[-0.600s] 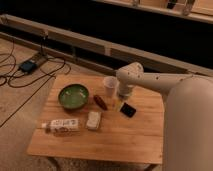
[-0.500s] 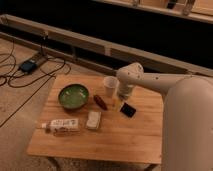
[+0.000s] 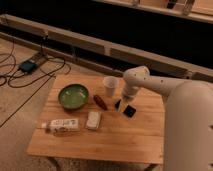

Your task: Place the eraser in the ceramic cup

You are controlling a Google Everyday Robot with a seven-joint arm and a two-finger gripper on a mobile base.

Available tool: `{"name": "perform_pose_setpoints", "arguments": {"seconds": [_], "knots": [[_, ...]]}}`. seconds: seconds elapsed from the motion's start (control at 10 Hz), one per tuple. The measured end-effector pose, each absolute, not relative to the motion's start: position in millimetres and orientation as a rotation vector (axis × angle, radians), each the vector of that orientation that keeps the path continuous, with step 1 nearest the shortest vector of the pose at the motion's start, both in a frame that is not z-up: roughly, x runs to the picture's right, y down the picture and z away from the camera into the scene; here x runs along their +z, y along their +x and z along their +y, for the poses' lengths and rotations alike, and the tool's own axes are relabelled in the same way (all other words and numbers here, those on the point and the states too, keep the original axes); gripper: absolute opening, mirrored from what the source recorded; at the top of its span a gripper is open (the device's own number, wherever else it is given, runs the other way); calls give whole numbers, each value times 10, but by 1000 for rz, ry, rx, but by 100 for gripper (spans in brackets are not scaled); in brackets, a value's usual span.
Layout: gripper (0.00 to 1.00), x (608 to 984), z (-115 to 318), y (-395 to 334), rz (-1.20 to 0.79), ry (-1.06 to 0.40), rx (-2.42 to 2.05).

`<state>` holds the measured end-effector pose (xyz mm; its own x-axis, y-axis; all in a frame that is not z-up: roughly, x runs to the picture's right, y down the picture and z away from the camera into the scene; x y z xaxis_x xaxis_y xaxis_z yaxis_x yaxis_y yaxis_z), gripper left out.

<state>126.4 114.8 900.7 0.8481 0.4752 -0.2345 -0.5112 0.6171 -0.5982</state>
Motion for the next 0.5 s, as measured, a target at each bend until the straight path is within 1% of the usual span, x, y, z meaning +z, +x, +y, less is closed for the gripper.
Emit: {"name": "perform_pose_setpoints", "arguments": {"seconds": [0.3,0.4,0.5], "knots": [[31,9137,1265,1281,41,-717,567],[18,9170,1310,1299,35,-716,574],[10,9171,1331,1304,32,-715,576]]}}
